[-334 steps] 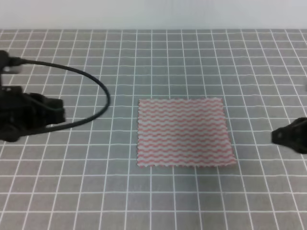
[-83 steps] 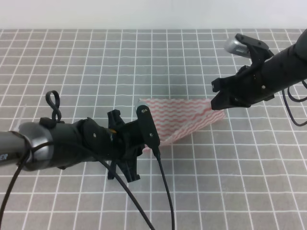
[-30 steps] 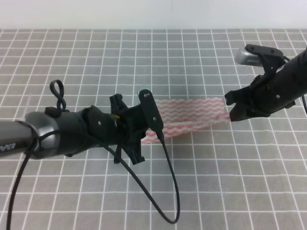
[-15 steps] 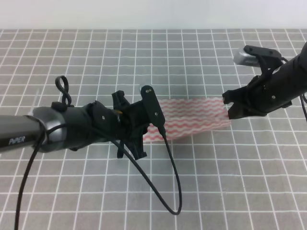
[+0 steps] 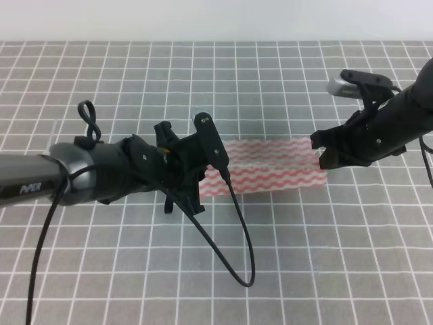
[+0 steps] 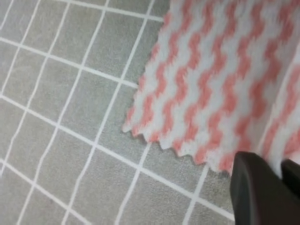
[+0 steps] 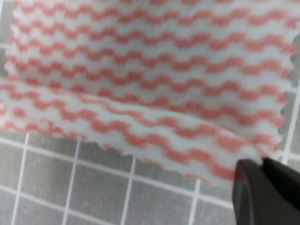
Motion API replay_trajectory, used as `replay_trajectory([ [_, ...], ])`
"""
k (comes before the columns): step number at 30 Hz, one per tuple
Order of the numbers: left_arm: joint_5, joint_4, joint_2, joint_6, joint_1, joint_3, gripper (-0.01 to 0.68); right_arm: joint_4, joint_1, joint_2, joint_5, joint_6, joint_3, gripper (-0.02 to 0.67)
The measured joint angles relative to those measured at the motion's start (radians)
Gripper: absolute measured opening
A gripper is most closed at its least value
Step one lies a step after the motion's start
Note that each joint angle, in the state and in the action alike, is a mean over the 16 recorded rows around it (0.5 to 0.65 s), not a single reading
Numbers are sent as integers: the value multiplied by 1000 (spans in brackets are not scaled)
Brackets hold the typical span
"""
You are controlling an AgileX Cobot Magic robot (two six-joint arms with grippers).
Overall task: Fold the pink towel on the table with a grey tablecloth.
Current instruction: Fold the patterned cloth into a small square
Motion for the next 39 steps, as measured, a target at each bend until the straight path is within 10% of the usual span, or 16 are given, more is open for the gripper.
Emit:
replay_trajectory([
  [23, 41, -39, 47, -1, 15, -90, -2, 7, 0, 11, -91, -39, 0, 2],
  [39, 65, -41, 53, -1, 15, -92, -2, 101, 0, 74, -134, -112, 0, 232],
])
